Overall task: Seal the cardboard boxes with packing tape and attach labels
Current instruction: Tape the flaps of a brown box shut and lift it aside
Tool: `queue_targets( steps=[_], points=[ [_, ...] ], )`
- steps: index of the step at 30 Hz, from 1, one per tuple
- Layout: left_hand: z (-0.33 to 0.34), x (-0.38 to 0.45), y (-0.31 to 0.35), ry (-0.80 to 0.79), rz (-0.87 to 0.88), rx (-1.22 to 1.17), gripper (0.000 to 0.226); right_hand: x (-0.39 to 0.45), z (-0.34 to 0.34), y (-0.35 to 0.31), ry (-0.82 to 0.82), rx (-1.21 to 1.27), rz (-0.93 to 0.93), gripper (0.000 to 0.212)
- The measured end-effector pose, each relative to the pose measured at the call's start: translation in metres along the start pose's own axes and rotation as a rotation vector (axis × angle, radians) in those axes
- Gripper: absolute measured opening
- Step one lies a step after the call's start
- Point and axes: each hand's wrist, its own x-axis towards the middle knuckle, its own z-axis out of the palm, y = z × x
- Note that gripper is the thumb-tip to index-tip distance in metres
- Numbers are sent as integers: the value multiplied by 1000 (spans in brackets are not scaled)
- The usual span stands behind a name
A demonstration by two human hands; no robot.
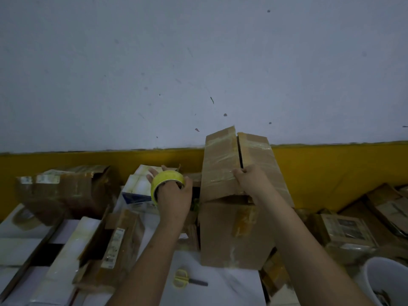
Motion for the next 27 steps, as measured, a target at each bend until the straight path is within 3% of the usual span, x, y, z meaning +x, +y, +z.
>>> queue_targets(
  steps=[5,8,12,17,21,24,27],
  points=[
    [-8,-5,5,63,-37,-72,80,0,2,0,1,67,13,29],
    [-5,2,-7,21,-59,8,104,3,4,2,-10,28,34,24],
    [-4,-1,-12,-61,-22,82,63,8,15,7,5,-154,-14,18],
    [13,2,-22,-117,23,141,49,-7,40,12,271,-293,-308,10],
    [18,10,-26,-108,75,131,50,-18,38,-3,339,-834,-290,23],
    [20,11,-28,-127,94,94,62,-24,48,3,220,-1089,-452,40],
    [28,10,-39,-179,1,-29,100,-23,67,28,-21,-939,-540,67]
  ],
)
